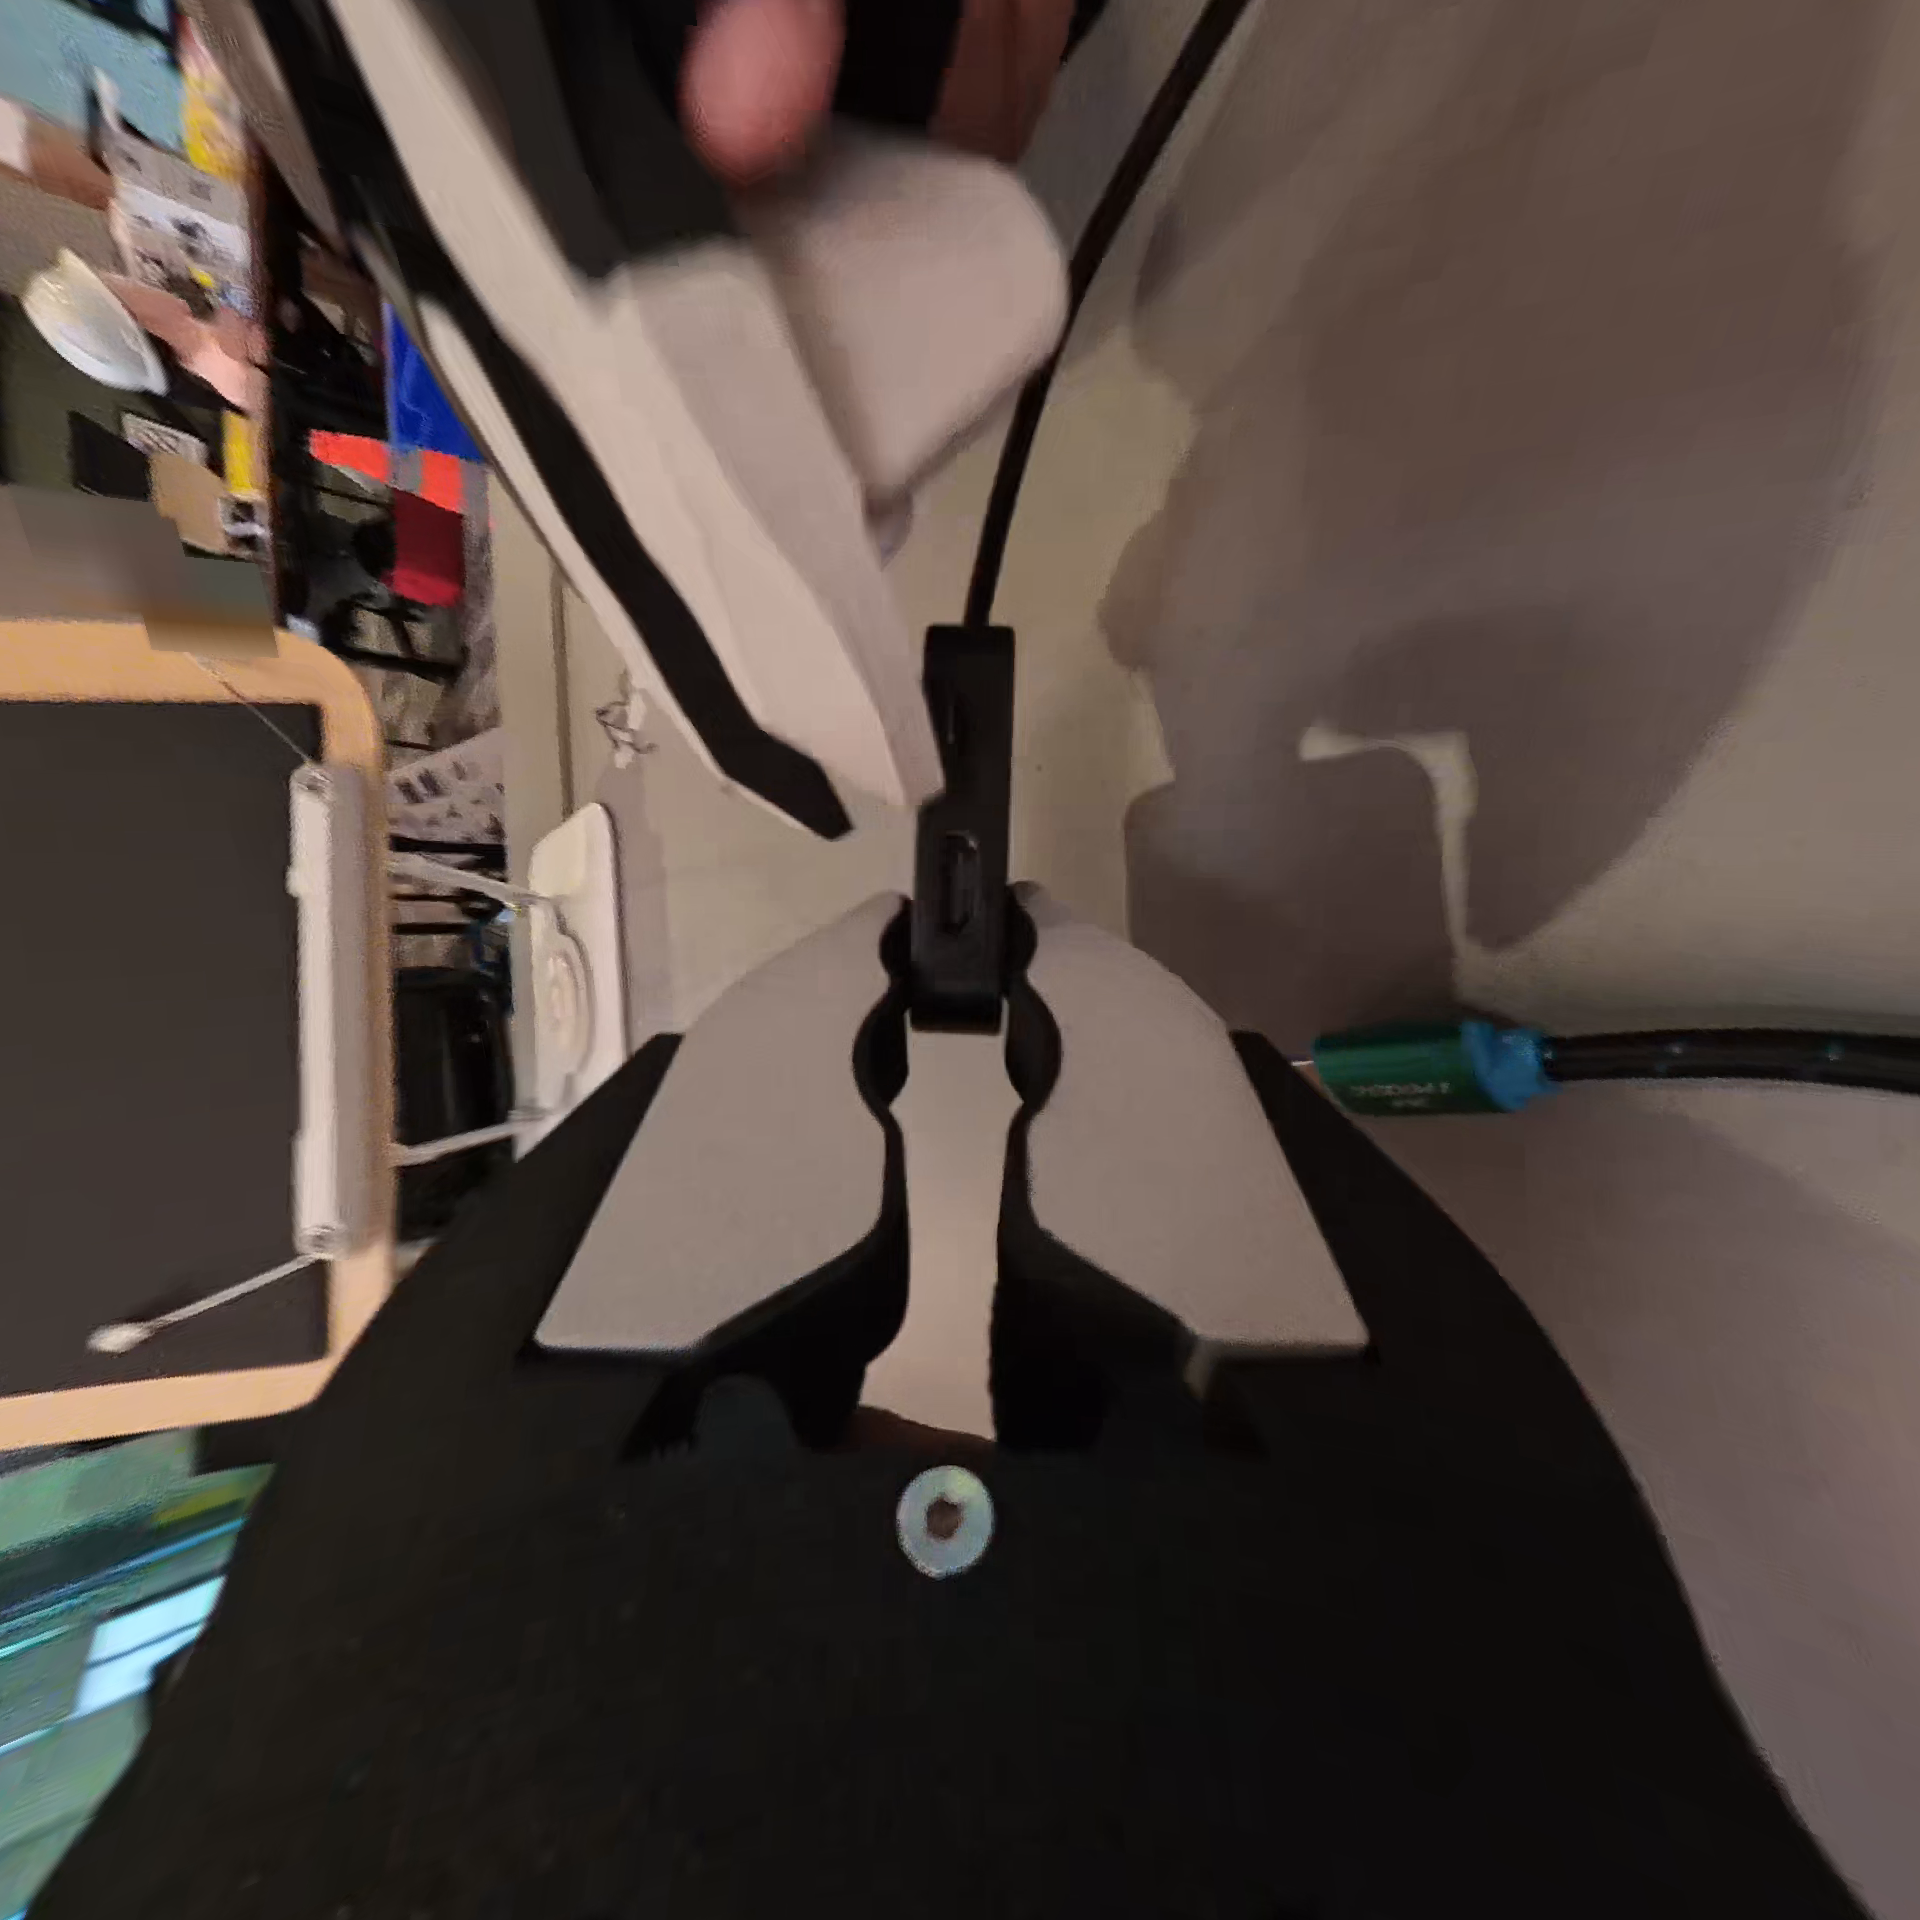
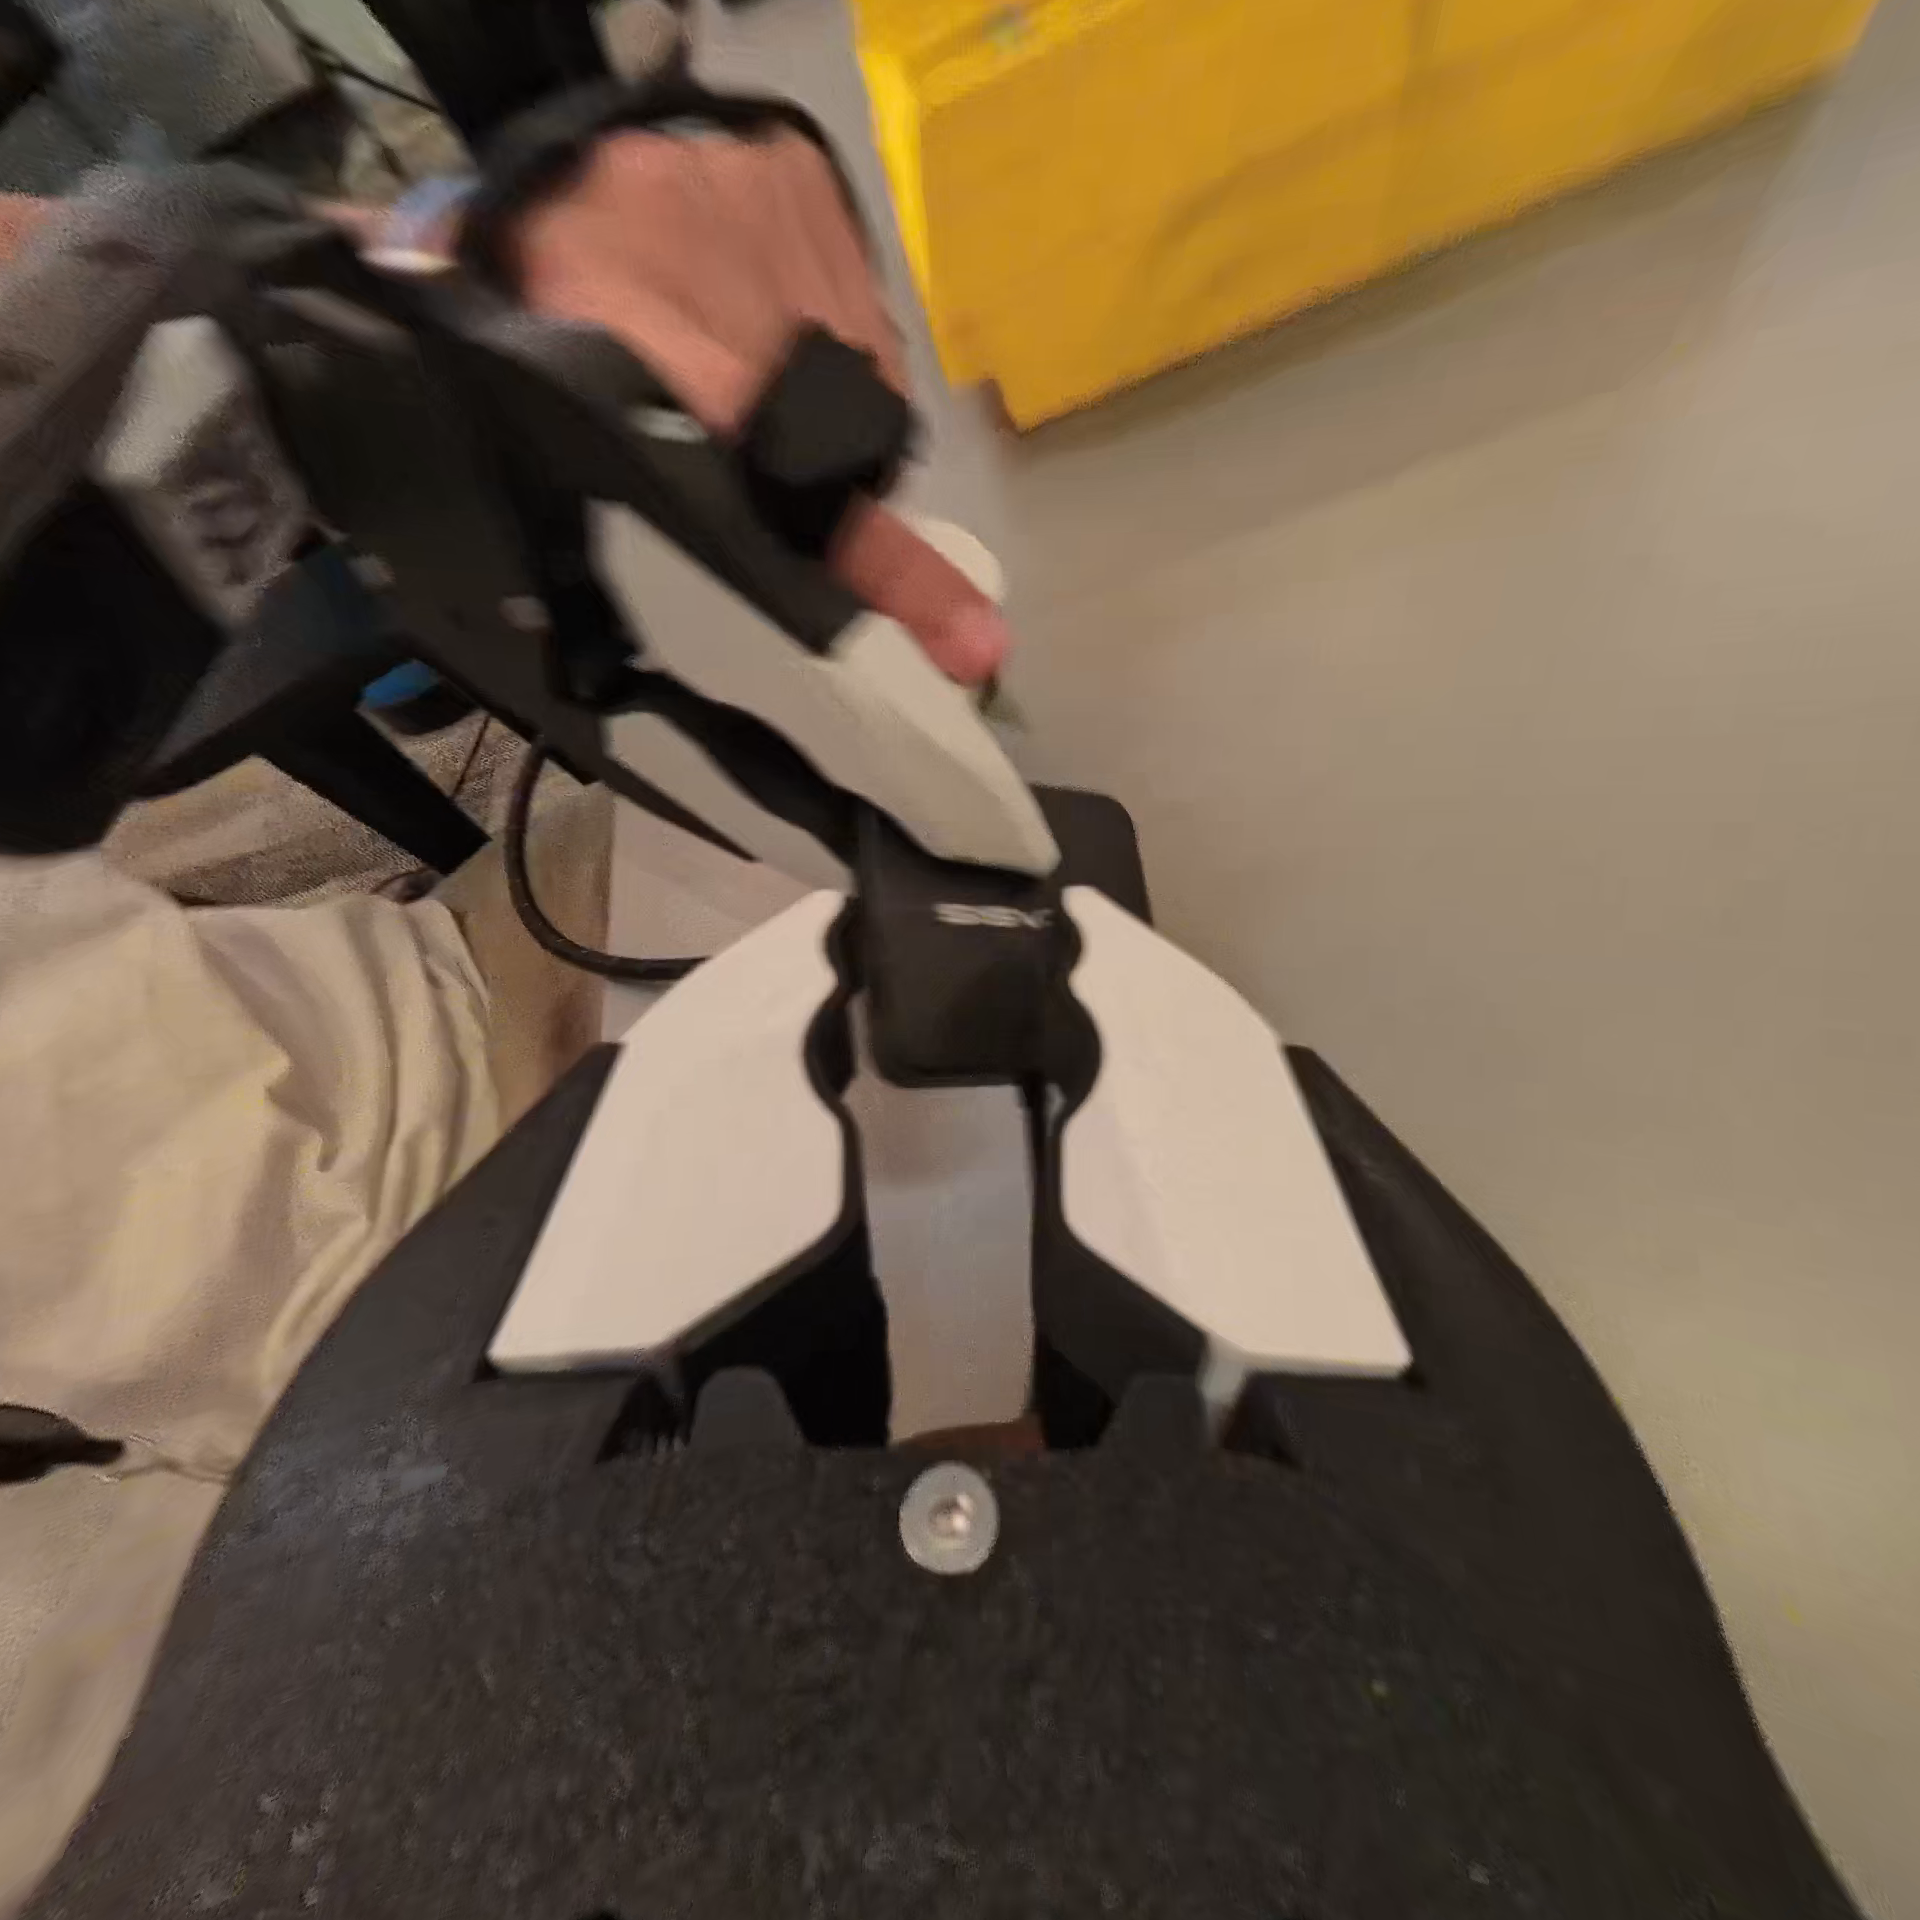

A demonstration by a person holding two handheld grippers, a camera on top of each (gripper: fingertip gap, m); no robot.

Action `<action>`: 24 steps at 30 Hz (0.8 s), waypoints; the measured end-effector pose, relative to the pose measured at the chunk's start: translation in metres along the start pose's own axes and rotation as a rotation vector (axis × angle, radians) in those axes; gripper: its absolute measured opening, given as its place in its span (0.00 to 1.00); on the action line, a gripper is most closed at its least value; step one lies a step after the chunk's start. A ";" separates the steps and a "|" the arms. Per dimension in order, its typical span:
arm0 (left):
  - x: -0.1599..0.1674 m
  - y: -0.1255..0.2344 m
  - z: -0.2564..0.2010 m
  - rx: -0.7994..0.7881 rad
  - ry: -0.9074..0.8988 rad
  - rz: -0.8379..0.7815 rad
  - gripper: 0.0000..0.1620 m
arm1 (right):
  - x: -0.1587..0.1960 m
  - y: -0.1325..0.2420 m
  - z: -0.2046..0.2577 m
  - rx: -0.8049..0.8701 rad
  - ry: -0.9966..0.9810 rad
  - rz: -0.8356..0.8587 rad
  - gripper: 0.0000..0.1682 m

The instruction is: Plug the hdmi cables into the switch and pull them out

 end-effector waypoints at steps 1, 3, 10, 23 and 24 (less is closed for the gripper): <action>0.002 -0.001 -0.001 0.018 0.036 -0.025 0.08 | -0.004 0.004 0.005 0.016 0.071 -0.043 0.21; 0.006 -0.002 -0.003 0.064 0.096 -0.080 0.08 | -0.002 0.010 0.004 0.139 0.242 -0.069 0.26; -0.011 0.007 0.008 0.121 0.145 -0.230 0.09 | 0.007 -0.003 0.003 0.409 0.672 -0.005 0.12; 0.029 0.052 -0.028 0.325 1.308 0.013 0.21 | -0.016 -0.003 -0.067 0.848 0.804 -0.093 0.08; 0.016 0.059 -0.040 0.368 1.422 -0.045 0.23 | -0.017 -0.003 -0.074 0.877 0.791 -0.122 0.08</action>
Point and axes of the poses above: each gripper's, where its closed fingertips meet, y back along the fingers, x out of its underside, z = x × y across the jaws, the point moved 2 cm from there along y, back along the fingers, and after that the axes turned 7 degrees about z, right-handed, at the moved point
